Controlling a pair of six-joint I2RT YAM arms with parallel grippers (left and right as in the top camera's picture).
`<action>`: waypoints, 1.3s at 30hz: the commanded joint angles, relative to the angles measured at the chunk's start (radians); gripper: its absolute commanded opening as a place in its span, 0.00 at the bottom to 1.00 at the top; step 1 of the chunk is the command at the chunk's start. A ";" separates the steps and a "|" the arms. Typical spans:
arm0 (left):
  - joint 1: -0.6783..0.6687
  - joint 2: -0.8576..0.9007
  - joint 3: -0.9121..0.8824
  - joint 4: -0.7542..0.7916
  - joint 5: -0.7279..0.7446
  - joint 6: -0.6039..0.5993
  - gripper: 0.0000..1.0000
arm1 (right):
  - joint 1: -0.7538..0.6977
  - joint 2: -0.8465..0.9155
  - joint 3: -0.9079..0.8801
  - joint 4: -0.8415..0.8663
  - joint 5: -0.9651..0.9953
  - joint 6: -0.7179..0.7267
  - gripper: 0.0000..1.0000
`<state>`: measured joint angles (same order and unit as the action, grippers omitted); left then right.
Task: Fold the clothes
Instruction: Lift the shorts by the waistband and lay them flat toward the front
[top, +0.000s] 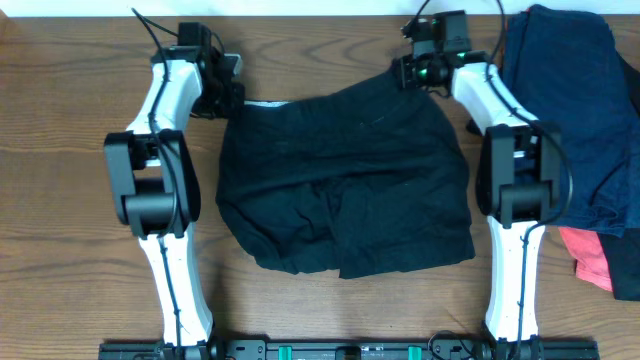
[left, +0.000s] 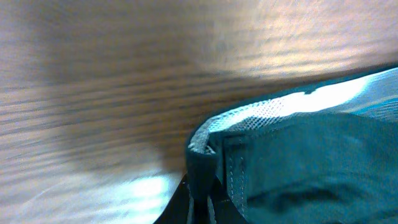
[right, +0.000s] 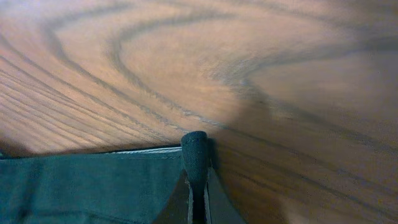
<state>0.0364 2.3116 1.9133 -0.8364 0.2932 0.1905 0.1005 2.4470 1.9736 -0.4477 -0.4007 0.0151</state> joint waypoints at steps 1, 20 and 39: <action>0.033 -0.188 0.021 -0.005 0.005 -0.061 0.06 | -0.049 -0.174 0.031 -0.016 -0.056 0.033 0.01; 0.057 -1.014 0.021 -0.001 -0.089 -0.098 0.07 | -0.174 -0.795 0.031 -0.332 -0.010 -0.084 0.01; 0.057 -1.411 0.021 -0.204 -0.357 -0.068 0.06 | -0.174 -1.236 0.031 -0.626 0.309 -0.106 0.01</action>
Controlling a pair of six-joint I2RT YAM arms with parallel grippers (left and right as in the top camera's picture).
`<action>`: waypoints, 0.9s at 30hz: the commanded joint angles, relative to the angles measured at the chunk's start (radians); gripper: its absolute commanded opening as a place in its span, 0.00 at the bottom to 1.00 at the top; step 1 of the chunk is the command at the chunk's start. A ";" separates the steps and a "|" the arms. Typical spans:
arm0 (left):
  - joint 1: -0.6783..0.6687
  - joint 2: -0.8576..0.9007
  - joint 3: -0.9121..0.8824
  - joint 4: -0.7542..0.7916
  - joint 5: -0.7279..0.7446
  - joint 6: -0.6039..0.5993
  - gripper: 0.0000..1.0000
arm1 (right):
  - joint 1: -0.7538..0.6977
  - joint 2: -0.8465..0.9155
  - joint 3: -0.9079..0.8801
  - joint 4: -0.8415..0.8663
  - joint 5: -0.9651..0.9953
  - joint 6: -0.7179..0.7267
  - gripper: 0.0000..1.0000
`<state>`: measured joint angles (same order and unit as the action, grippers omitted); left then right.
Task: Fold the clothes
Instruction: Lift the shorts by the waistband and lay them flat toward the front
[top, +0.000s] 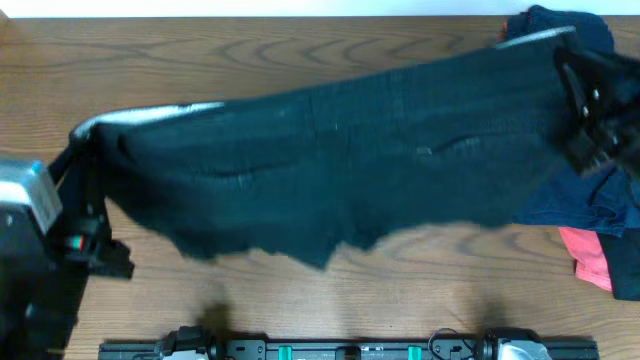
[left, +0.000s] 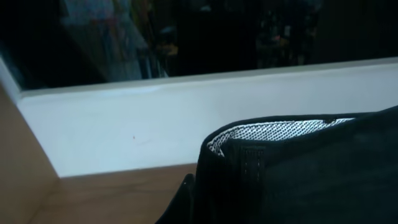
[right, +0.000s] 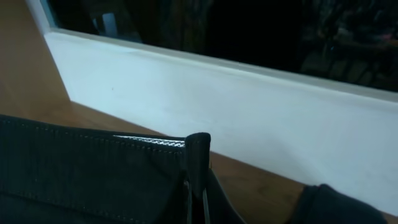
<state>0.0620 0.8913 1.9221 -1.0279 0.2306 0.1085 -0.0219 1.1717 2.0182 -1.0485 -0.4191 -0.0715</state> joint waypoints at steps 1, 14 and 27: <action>0.031 0.011 0.012 -0.027 -0.314 0.014 0.06 | -0.052 0.039 -0.014 -0.042 0.334 -0.011 0.01; 0.031 0.289 0.012 -0.081 -0.351 0.014 0.06 | -0.051 0.364 -0.018 -0.109 0.306 -0.004 0.01; 0.031 0.859 0.008 0.060 -0.347 0.014 0.06 | -0.048 0.868 -0.018 0.163 0.228 0.040 0.01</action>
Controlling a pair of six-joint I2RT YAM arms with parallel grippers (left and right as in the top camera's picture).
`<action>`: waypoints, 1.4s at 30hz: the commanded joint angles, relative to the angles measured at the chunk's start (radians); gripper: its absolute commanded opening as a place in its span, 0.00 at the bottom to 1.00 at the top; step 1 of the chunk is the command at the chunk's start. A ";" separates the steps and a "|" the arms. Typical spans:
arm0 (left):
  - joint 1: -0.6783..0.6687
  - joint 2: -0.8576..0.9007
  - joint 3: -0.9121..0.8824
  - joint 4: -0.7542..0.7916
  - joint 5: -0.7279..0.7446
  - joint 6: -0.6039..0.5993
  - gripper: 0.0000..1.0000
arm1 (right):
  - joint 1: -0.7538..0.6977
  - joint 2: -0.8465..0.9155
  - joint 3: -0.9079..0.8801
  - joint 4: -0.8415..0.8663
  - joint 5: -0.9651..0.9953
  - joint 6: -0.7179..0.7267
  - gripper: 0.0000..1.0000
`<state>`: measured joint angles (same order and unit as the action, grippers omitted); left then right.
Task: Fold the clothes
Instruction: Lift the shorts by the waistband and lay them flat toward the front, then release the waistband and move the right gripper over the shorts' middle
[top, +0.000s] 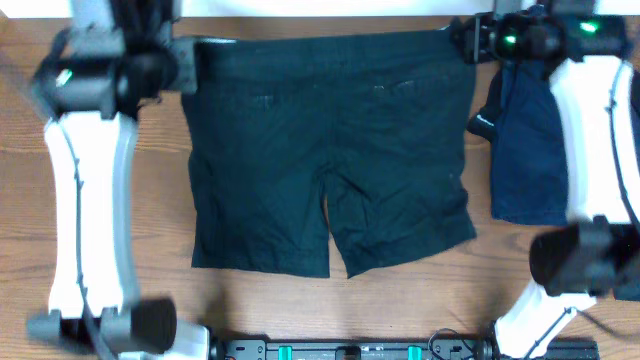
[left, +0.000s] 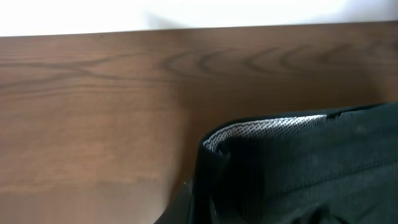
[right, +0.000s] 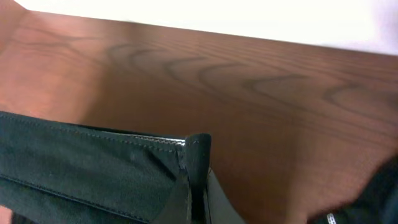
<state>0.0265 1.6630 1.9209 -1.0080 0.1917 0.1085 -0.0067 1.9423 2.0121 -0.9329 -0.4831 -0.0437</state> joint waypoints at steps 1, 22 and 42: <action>0.067 0.137 0.009 0.079 -0.307 0.014 0.06 | -0.061 0.132 -0.012 0.081 0.290 0.021 0.01; 0.071 0.621 0.010 0.655 -0.267 -0.039 0.98 | 0.079 0.500 -0.005 0.757 0.420 0.031 0.99; 0.071 0.127 0.009 -0.129 -0.165 -0.228 0.98 | 0.301 0.166 -0.013 -0.076 0.165 0.077 0.99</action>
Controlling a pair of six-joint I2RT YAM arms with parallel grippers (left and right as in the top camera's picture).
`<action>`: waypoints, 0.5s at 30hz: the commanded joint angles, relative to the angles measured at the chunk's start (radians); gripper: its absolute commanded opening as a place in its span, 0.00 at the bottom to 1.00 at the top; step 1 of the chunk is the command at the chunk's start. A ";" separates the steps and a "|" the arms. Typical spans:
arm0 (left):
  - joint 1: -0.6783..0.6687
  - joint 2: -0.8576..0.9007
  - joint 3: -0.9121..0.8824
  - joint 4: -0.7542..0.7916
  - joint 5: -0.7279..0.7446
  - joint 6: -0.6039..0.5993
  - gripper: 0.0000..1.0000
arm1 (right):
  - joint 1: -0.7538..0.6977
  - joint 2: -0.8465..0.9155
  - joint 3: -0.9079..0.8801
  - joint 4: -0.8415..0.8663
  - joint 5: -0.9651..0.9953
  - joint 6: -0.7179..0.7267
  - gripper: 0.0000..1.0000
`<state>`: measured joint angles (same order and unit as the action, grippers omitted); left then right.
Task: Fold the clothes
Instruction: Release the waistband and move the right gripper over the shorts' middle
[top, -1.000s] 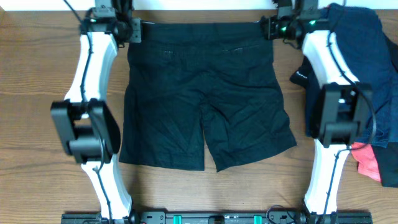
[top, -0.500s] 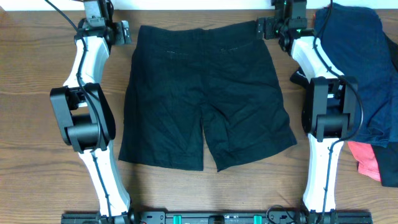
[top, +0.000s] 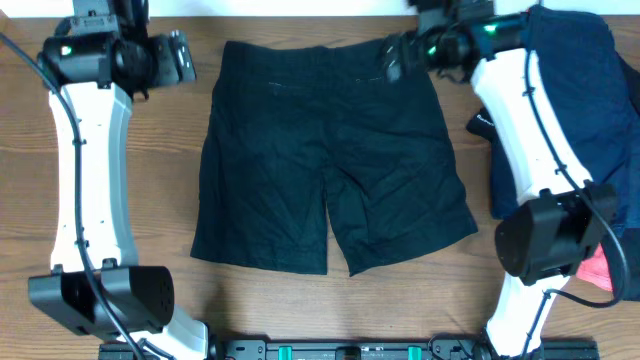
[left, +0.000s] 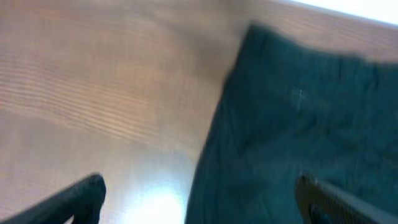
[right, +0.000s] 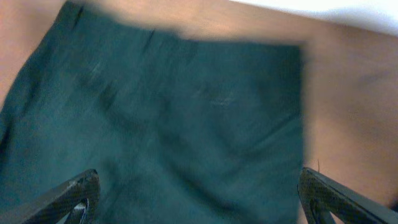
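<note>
Black shorts (top: 330, 150) lie spread flat on the wooden table, waistband at the far edge, both legs pointing toward the near side. My left gripper (top: 185, 58) hangs open just left of the waistband's left corner; in the left wrist view the shorts (left: 298, 124) fill the right half between its spread fingers (left: 81, 193). My right gripper (top: 395, 55) is open above the waistband's right part, and the right wrist view shows the shorts (right: 180, 118) below its wide-apart fingers (right: 74, 193).
A pile of navy clothes (top: 560, 110) lies at the table's right side, with a pink-red garment (top: 590, 255) at its near end. The table's far edge (top: 300, 12) runs just behind the waistband. Bare wood (top: 30, 200) stretches left of the shorts.
Both grippers held the waistband corners and have let go; both are open now. The right gripper has moved left over the waistband. The shorts lie flat, slightly narrower at the waist.
The shorts lay crumpled with both grippers shut on the waistband corners. Then they hung stretched in the air between the two arms. Then they lay spread flat, corners still gripped. Now both grippers are open and the shorts rest free on the table.
</note>
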<state>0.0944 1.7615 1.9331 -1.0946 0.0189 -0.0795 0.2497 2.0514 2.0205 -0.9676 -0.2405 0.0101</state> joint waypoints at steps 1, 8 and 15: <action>0.003 0.032 -0.004 -0.068 0.007 -0.042 0.98 | 0.064 0.064 -0.021 -0.058 -0.078 0.027 0.99; 0.016 0.032 -0.031 -0.112 0.007 -0.042 0.98 | 0.241 0.145 -0.021 -0.079 0.006 0.070 0.99; 0.047 0.032 -0.031 -0.105 0.007 -0.042 0.98 | 0.359 0.237 -0.021 -0.147 0.195 0.116 0.99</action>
<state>0.1234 1.7844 1.9057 -1.1995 0.0231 -0.1085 0.5850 2.2372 2.0052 -1.0897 -0.1719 0.0803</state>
